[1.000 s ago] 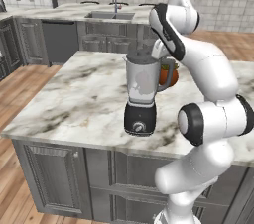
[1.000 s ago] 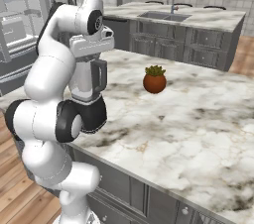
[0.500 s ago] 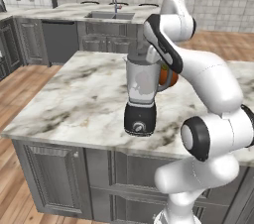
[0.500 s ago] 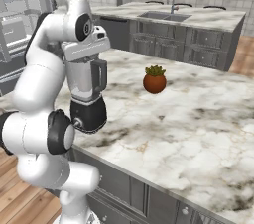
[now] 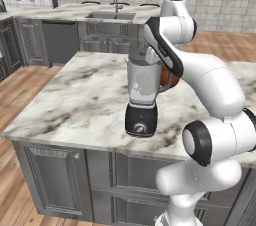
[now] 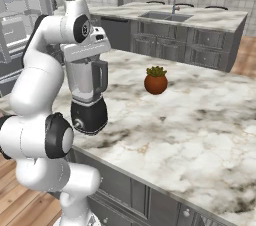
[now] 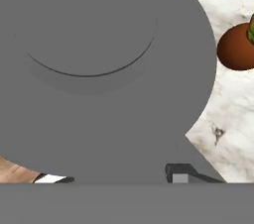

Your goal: Grab the onions from the fridge, place them in the blender, close the lid, and turn on the blender to create a marinade.

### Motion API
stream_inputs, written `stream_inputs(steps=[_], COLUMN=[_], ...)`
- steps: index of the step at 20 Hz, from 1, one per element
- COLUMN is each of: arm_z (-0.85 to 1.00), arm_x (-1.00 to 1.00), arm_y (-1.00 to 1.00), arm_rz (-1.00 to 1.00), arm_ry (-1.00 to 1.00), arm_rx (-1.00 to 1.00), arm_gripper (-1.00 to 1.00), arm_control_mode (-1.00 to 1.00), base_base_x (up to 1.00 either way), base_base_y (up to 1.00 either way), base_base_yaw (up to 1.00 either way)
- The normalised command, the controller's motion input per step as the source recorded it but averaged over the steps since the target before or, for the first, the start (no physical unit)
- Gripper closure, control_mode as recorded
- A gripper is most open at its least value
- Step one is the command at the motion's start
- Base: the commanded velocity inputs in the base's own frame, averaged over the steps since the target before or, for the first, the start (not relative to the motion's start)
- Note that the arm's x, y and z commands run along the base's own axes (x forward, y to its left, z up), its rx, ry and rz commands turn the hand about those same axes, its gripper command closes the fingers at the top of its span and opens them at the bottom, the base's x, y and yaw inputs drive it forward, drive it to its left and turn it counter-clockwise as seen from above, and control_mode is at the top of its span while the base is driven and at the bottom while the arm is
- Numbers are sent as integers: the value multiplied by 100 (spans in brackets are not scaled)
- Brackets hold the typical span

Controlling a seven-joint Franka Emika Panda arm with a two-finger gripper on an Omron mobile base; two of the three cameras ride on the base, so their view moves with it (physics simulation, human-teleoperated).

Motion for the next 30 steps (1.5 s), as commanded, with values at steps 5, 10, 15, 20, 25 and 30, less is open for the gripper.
stream_inputs(steps=[5,10,15,20,25,30], arm_z=[-54,-51,-54,-76,-95,-83], arm_x=[3,8,11,7,27,60], arm_y=[9,18,33,47,49,39], arm_rz=[-9,-6,-4,-2,-1,-1], arm_ry=[0,0,-6,-12,-7,-1], arm_rx=[0,0,0,0,-1,0], arm_gripper=[-100,-100,-100,-100,-100,-100], arm_control_mode=[-100,-100,-100,-100,-100,-100], base_base_x=[0,0,0,0,0,0], base_base_y=[0,0,0,0,0,0], base_base_yaw=[0,0,0,0,0,0])
